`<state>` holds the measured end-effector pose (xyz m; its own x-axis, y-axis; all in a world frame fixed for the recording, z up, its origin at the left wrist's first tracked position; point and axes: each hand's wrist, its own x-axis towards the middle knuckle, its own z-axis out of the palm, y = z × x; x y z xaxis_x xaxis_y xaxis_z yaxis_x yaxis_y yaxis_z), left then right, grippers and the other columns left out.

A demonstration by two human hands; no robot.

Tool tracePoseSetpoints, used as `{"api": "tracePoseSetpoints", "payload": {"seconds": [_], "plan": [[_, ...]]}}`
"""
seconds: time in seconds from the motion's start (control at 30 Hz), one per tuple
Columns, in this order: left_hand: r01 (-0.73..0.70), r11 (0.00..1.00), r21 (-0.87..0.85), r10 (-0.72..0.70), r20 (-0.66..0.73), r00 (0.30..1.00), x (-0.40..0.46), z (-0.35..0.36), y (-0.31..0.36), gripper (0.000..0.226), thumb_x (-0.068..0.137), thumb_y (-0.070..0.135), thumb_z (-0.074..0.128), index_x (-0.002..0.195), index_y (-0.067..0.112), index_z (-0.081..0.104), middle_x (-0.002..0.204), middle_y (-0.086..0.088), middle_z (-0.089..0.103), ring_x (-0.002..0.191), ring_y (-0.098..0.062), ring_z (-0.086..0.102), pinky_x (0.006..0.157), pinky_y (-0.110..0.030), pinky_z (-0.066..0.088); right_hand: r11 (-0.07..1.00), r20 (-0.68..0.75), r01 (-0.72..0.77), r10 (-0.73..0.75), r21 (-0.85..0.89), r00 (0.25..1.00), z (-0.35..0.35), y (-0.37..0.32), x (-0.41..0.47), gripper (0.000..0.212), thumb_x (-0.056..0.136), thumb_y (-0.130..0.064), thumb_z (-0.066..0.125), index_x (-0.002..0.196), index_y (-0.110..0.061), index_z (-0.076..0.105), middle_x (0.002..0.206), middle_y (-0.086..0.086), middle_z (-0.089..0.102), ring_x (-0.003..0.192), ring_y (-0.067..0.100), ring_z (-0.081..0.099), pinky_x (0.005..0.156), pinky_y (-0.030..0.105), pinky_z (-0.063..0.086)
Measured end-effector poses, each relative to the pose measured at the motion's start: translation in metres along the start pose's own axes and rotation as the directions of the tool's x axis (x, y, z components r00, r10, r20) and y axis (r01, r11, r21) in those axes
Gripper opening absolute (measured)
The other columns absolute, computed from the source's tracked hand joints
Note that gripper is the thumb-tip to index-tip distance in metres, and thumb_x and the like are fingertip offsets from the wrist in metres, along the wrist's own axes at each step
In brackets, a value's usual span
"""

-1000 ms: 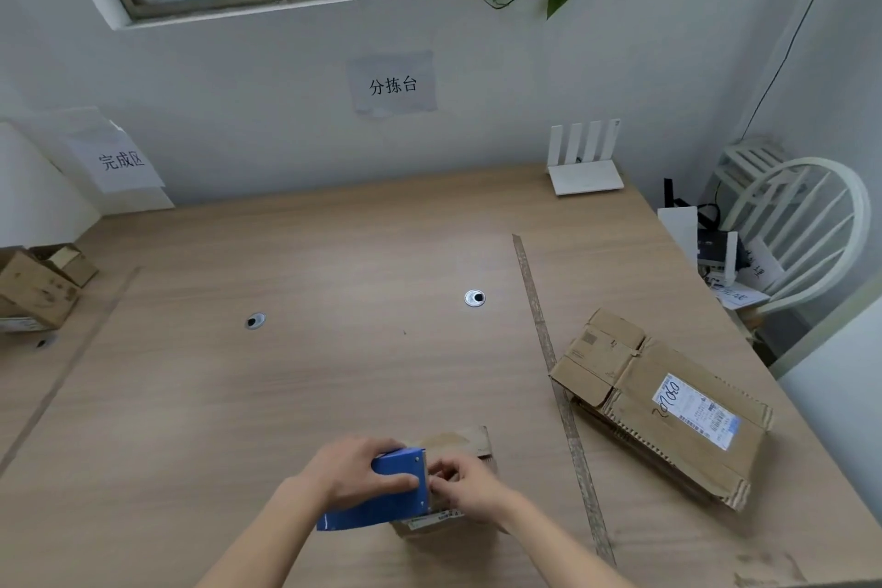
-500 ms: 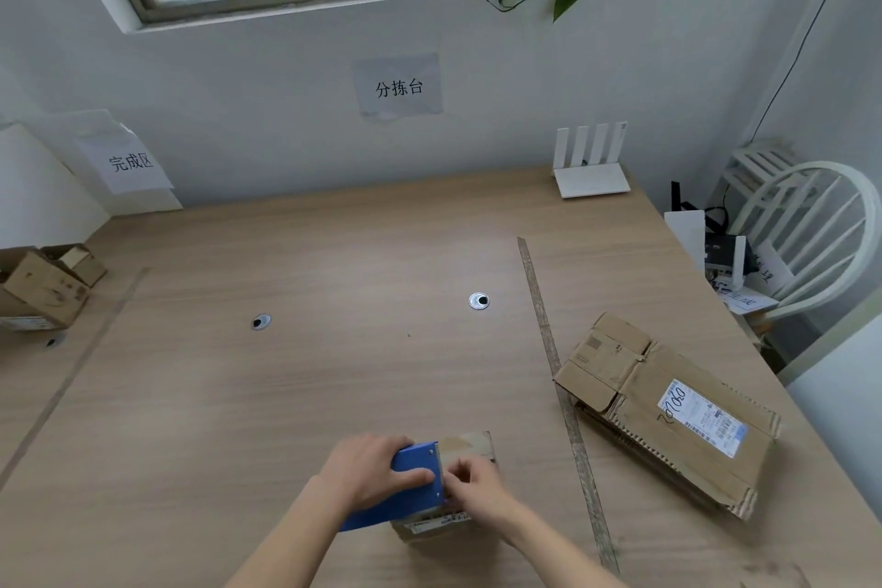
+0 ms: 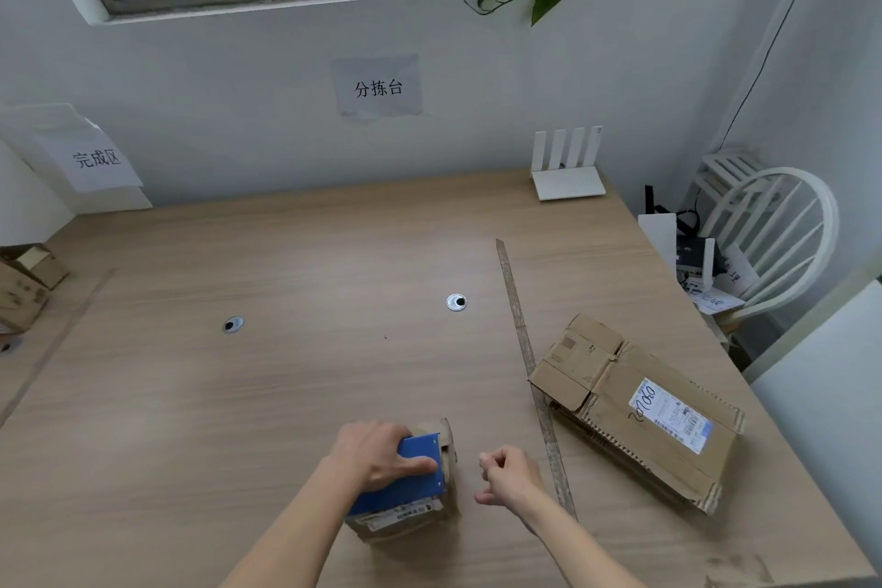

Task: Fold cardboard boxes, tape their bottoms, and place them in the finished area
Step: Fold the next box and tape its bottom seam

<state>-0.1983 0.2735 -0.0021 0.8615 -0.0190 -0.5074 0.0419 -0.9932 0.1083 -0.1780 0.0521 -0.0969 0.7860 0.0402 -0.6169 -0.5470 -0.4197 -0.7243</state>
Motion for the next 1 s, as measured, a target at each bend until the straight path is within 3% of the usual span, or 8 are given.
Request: {"api": "tracePoseSetpoints", "payload": {"seconds": [0.2, 0.33, 0.43, 0.6, 0.77, 0.9, 1.0], "plan": [[-0.020, 0.998, -0.054, 0.020, 0.000, 1.000, 0.002, 0.000, 0.002, 0.063, 0.079, 0.089, 0.036, 0.101, 0.036, 0.062, 0.100, 0.008, 0.069, 0.086, -0.017, 0.063, 0.069, -0.032, 0.043, 0.996, 0.065, -0.053, 0.048, 0.078, 0.997, -0.007, -0.014, 0.008, 0.019, 0.099, -0.026, 0.062, 0.093, -0.009, 0.064, 0.093, 0.013, 0.069, 0.069, 0.023, 0.075, 0.061, 0.033, 0.063], [-0.038, 0.994, -0.105, 0.040, 0.018, 0.999, 0.003, -0.001, 0.001, 0.065, 0.074, 0.094, 0.033, 0.098, 0.039, 0.060, 0.098, 0.012, 0.068, 0.084, -0.013, 0.062, 0.066, -0.030, 0.042, 0.994, 0.026, 0.106, -0.107, 0.025, 0.994, -0.013, -0.017, 0.009, 0.016, 0.099, -0.029, 0.061, 0.094, -0.014, 0.064, 0.093, 0.006, 0.070, 0.084, 0.017, 0.071, 0.071, 0.025, 0.061], [-0.050, 0.987, -0.153, 0.053, 0.013, 0.999, 0.001, 0.000, -0.002, 0.067, 0.072, 0.096, 0.032, 0.099, 0.042, 0.060, 0.097, 0.014, 0.067, 0.084, -0.010, 0.063, 0.067, -0.029, 0.044, 0.970, 0.072, 0.226, -0.233, 0.095, 0.970, -0.011, -0.023, 0.007, 0.019, 0.102, -0.029, 0.056, 0.101, -0.011, 0.064, 0.100, 0.004, 0.070, 0.092, 0.017, 0.069, 0.073, 0.021, 0.056], [-0.025, 0.974, -0.224, 0.026, 0.003, 1.000, -0.001, 0.001, -0.005, 0.069, 0.068, 0.099, 0.034, 0.092, 0.040, 0.062, 0.093, 0.016, 0.068, 0.083, -0.009, 0.064, 0.069, -0.029, 0.046, 0.971, 0.138, 0.190, -0.210, 0.147, 0.968, 0.009, -0.031, 0.001, 0.023, 0.106, -0.025, 0.045, 0.104, -0.005, 0.057, 0.101, 0.004, 0.073, 0.095, 0.014, 0.070, 0.077, 0.021, 0.058], [-0.007, 0.983, -0.186, -0.007, -0.072, 0.997, -0.010, 0.001, -0.003, 0.066, 0.070, 0.095, 0.036, 0.095, 0.040, 0.062, 0.092, 0.016, 0.066, 0.082, -0.007, 0.061, 0.064, -0.027, 0.043, 0.975, 0.110, 0.222, -0.222, 0.010, 0.969, 0.018, -0.028, -0.007, 0.022, 0.106, -0.029, 0.043, 0.098, -0.012, 0.054, 0.099, -0.001, 0.074, 0.098, 0.011, 0.069, 0.095, 0.038, 0.056], [0.014, 0.999, -0.032, -0.017, -0.109, 0.994, -0.019, -0.005, -0.010, 0.070, 0.074, 0.092, 0.036, 0.102, 0.034, 0.065, 0.095, 0.014, 0.067, 0.081, -0.010, 0.061, 0.059, -0.024, 0.038, 0.947, 0.098, 0.281, -0.268, -0.156, 0.958, 0.018, -0.027, -0.015, 0.020, 0.104, -0.034, 0.045, 0.095, -0.018, 0.054, 0.101, -0.003, 0.073, 0.099, 0.013, 0.067, 0.093, 0.040, 0.053], [0.049, 0.999, -0.012, -0.050, -0.081, 0.995, -0.026, -0.002, -0.023, 0.070, 0.075, 0.090, 0.038, 0.100, 0.032, 0.066, 0.094, 0.012, 0.067, 0.082, -0.012, 0.063, 0.061, -0.025, 0.039, 0.920, 0.114, 0.317, -0.298, -0.230, 0.948, 0.021, -0.023, -0.021, 0.023, 0.102, -0.040, 0.047, 0.094, -0.021, 0.058, 0.097, -0.005, 0.071, 0.094, 0.013, 0.064, 0.087, 0.037, 0.052]]}}
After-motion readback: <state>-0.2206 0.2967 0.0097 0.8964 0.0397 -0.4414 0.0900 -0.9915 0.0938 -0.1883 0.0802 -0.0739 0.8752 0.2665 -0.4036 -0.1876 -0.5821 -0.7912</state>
